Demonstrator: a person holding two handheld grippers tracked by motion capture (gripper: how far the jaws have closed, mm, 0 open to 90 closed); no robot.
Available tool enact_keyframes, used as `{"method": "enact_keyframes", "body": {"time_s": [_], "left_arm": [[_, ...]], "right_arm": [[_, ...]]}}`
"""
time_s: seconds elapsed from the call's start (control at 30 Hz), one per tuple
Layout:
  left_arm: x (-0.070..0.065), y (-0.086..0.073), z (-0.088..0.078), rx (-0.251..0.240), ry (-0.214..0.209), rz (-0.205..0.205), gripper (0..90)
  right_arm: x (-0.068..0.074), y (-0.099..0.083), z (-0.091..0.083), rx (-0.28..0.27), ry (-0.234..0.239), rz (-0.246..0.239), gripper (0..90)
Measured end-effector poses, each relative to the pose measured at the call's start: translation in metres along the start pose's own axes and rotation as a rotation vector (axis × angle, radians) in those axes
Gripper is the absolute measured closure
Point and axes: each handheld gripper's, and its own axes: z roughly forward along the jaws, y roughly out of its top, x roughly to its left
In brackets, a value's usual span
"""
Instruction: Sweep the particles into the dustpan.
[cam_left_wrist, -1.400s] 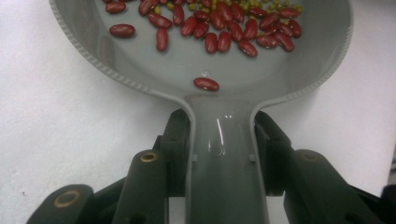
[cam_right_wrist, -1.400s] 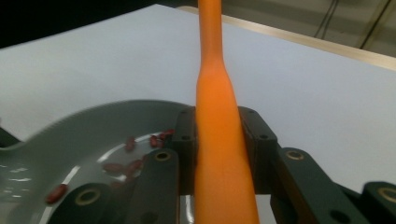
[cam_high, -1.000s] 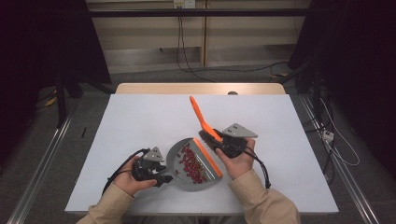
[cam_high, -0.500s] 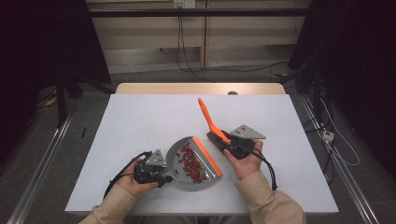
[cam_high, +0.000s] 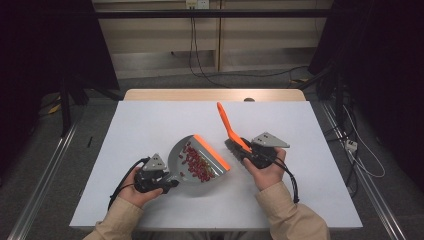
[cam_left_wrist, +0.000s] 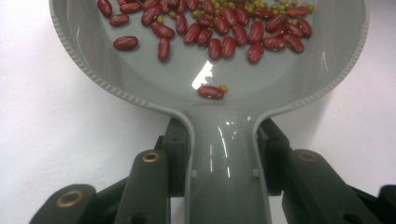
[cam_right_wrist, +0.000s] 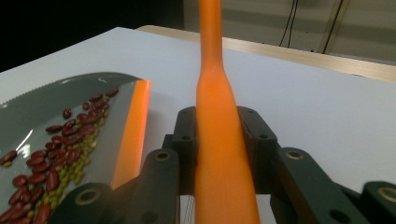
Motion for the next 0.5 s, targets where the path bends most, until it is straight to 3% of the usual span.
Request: {"method": "enact_keyframes", "body": {"time_s": [0.4, 0.43, 0.5], "left_arm": [[0.013, 0.000, -0.006, -0.025, 0.076, -0.067, 63.8], [0.014, -0.001, -0.006, -0.030, 0.062, -0.083, 63.9], [0.015, -0.001, -0.007, -0.032, 0.078, -0.094, 63.9]], "right_arm": [[-0.009, -0.001, -0.006, -0.004, -0.018, 0.017, 71.3], [-0.010, -0.001, -0.006, -0.004, -0.021, 0.018, 71.3], [-0.012, -0.002, -0.007, -0.003, -0.022, 0.022, 71.3]]}}
